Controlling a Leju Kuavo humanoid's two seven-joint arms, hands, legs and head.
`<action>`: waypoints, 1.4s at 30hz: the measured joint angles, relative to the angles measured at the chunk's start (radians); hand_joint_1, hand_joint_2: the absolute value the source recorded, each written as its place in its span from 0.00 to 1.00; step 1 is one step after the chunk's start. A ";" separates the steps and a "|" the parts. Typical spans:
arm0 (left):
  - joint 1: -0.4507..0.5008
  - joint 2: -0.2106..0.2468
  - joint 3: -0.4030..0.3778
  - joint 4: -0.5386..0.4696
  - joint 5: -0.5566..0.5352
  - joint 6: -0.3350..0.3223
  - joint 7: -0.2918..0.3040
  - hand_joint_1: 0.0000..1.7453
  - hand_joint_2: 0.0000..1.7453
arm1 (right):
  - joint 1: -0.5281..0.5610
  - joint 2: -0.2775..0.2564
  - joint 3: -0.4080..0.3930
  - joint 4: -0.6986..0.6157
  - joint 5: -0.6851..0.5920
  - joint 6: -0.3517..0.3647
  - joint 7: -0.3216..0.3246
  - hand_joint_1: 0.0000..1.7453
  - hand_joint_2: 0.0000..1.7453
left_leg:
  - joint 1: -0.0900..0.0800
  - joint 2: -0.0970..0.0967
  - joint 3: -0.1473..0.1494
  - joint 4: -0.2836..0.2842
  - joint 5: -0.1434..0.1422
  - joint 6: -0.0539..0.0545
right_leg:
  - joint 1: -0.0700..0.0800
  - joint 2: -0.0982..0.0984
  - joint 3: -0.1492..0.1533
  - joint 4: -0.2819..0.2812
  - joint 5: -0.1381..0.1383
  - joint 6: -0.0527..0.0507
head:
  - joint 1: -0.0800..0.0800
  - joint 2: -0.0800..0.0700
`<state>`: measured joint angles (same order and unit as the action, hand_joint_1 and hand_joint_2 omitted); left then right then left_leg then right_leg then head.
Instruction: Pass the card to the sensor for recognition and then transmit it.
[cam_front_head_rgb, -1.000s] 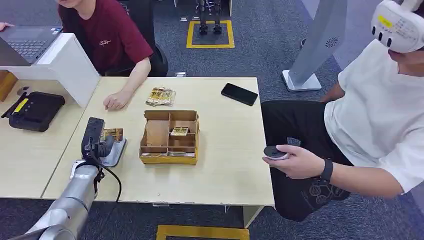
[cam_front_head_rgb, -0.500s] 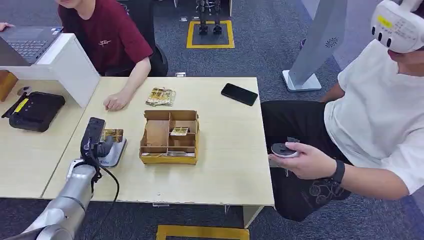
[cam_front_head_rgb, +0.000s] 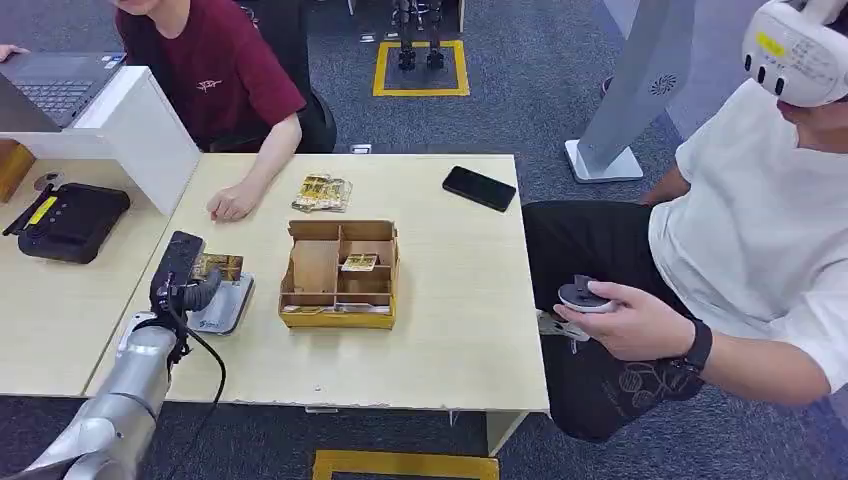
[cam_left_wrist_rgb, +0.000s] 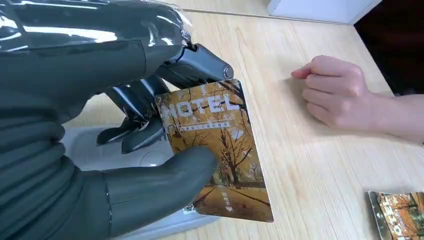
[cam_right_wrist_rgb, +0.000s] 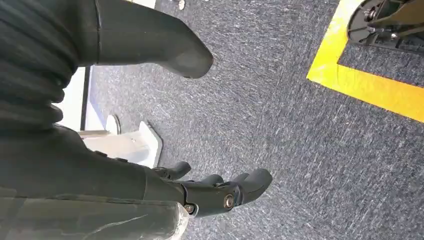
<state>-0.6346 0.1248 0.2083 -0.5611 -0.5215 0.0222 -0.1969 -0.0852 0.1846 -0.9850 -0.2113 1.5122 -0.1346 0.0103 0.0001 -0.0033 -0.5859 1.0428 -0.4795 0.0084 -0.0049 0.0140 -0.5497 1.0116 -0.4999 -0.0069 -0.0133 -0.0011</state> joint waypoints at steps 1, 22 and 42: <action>0.001 0.003 -0.003 -0.004 -0.002 -0.003 0.003 1.00 1.00 | 0.000 0.000 0.000 0.000 -0.001 -0.001 0.000 0.00 1.00 | 0.000 0.000 0.000 0.000 0.000 0.000 | 0.000 0.000 0.000 0.000 0.000 0.000 | 0.000 0.000; 0.021 0.092 -0.077 -0.048 -0.010 -0.103 0.009 1.00 1.00 | 0.002 0.000 -0.001 0.000 -0.008 -0.006 -0.003 0.00 1.00 | 0.000 0.001 0.000 0.000 0.000 0.000 | 0.000 0.001 -0.001 0.000 0.000 0.000 | 0.000 0.000; 0.194 0.220 -0.207 -0.225 0.199 -0.317 -0.008 1.00 1.00 | 0.006 -0.001 -0.002 0.000 -0.013 -0.008 -0.014 0.00 1.00 | 0.000 0.004 -0.001 -0.001 0.000 0.000 | 0.000 0.004 -0.002 0.000 0.000 -0.001 | 0.000 0.000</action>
<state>-0.4411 0.3453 0.0015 -0.7859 -0.3223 -0.2953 -0.2045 -0.0792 0.1835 -0.9869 -0.2117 1.4992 -0.1431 -0.0042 0.0003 0.0006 -0.5867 1.0422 -0.4796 0.0082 -0.0048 0.0182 -0.5517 1.0116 -0.4998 -0.0075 -0.0134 -0.0011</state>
